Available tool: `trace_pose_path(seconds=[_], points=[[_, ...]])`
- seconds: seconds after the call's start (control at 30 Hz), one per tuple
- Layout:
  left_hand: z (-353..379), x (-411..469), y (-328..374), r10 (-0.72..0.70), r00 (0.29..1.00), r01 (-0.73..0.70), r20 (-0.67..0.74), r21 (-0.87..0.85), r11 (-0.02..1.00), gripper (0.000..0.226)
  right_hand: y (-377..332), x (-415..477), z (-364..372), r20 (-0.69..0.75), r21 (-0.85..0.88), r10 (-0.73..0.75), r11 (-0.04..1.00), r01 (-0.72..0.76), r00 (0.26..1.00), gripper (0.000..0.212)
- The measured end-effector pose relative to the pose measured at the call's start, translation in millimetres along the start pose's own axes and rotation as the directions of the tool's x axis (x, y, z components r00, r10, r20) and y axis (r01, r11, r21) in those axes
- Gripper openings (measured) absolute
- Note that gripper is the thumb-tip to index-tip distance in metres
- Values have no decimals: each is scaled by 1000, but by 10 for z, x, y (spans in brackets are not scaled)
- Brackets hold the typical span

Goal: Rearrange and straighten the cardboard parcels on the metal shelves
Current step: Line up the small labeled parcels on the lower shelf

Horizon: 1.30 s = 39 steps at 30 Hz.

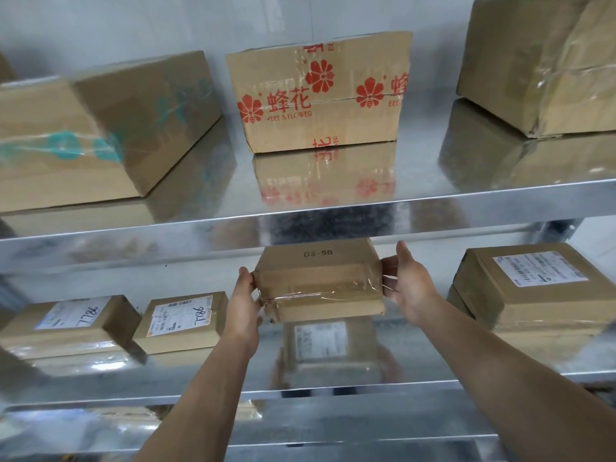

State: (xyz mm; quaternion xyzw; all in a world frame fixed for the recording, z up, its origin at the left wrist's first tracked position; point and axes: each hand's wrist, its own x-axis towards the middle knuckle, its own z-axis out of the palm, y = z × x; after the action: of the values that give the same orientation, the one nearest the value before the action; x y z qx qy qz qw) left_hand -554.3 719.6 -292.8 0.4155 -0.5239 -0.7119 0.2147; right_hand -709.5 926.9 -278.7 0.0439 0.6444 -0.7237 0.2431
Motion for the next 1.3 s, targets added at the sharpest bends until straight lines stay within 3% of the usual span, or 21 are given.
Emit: trace_pose_path(seconds=[0.67,0.9,1.1,1.3], points=[[11,-175,71,47,999,-48,-11,-64,997,44,73,-27,-4,18,-17,45,999,-45,999,55],[9,-123,90,123,992,-123,1,82,989,27,82,-12,-22,39,-40,1,999,0,999,34],[-15,-105,71,153,988,-155,25,59,986,33,200,39,-88,60,-48,16,999,-13,998,12],[-62,-56,47,146,989,-147,-28,-23,989,31,339,107,-138,55,-32,114,993,-112,992,22]])
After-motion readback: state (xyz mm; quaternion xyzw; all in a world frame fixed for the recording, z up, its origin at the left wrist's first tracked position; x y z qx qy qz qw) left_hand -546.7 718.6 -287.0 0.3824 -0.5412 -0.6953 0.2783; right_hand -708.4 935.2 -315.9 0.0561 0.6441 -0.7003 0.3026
